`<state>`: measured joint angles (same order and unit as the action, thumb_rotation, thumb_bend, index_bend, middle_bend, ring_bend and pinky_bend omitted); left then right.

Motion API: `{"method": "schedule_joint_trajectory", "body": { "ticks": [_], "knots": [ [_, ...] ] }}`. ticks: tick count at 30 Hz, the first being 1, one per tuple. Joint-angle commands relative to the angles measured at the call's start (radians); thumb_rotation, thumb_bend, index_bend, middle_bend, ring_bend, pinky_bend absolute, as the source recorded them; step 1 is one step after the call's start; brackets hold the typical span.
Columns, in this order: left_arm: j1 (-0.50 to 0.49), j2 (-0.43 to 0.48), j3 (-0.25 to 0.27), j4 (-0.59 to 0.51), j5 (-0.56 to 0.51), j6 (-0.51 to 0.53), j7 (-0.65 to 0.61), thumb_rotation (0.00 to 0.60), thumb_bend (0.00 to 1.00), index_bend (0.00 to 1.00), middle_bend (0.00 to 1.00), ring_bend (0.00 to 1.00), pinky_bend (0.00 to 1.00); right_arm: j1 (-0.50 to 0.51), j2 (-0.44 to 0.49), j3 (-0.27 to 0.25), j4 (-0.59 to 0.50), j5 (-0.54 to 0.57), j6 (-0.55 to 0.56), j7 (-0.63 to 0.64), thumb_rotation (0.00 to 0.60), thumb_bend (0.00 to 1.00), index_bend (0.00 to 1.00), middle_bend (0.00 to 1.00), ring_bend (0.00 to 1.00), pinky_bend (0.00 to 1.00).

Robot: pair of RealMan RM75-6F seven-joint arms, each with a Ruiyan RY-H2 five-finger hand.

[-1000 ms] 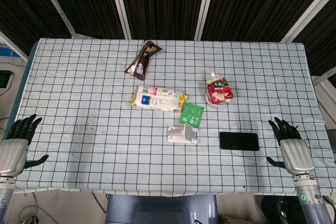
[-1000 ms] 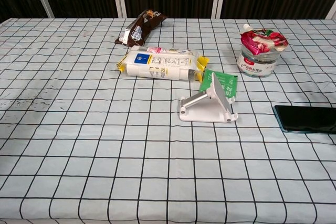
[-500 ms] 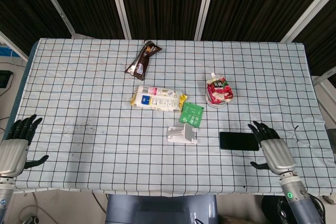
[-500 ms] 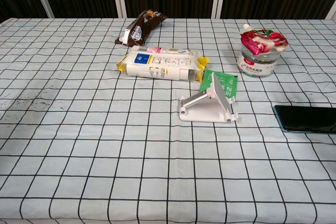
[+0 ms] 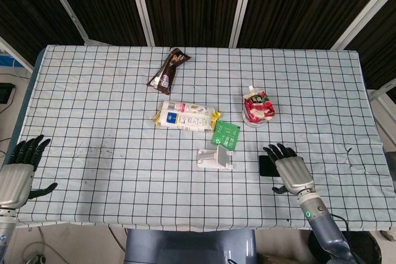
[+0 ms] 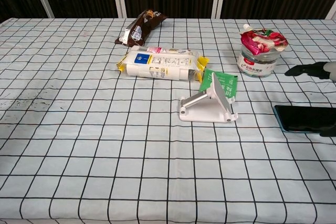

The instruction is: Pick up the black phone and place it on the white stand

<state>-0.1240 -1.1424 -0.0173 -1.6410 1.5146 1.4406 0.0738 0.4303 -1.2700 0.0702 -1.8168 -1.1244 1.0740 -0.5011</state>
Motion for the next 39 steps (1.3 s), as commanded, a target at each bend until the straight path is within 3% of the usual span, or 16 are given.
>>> {"method": "schedule_joint_trajectory", "body": {
  "ticks": [1, 13, 39],
  "knots": [
    [-0.001, -0.003, 0.002, 0.007, 0.011, 0.005, 0.004, 0.600, 0.00, 0.00, 0.00, 0.00, 0.00, 0.006, -0.032, 0.000, 0.039, 0.024, -0.001, -0.012, 0.600, 0.16, 0.12, 0.11, 0.00, 0.14],
    [-0.003, -0.005, 0.002, 0.008, 0.004, -0.004, 0.003, 0.600, 0.00, 0.00, 0.00, 0.00, 0.00, 0.043, -0.099, 0.028, 0.134, 0.107, -0.027, -0.020, 0.600, 0.21, 0.23, 0.23, 0.03, 0.14],
    [-0.004, -0.002, 0.001, -0.002, -0.008, -0.011, 0.001, 0.600, 0.00, 0.00, 0.00, 0.00, 0.00, 0.083, -0.161, 0.040, 0.224, 0.242, -0.045, -0.026, 0.600, 0.23, 0.28, 0.26, 0.06, 0.14]
  ]
}}
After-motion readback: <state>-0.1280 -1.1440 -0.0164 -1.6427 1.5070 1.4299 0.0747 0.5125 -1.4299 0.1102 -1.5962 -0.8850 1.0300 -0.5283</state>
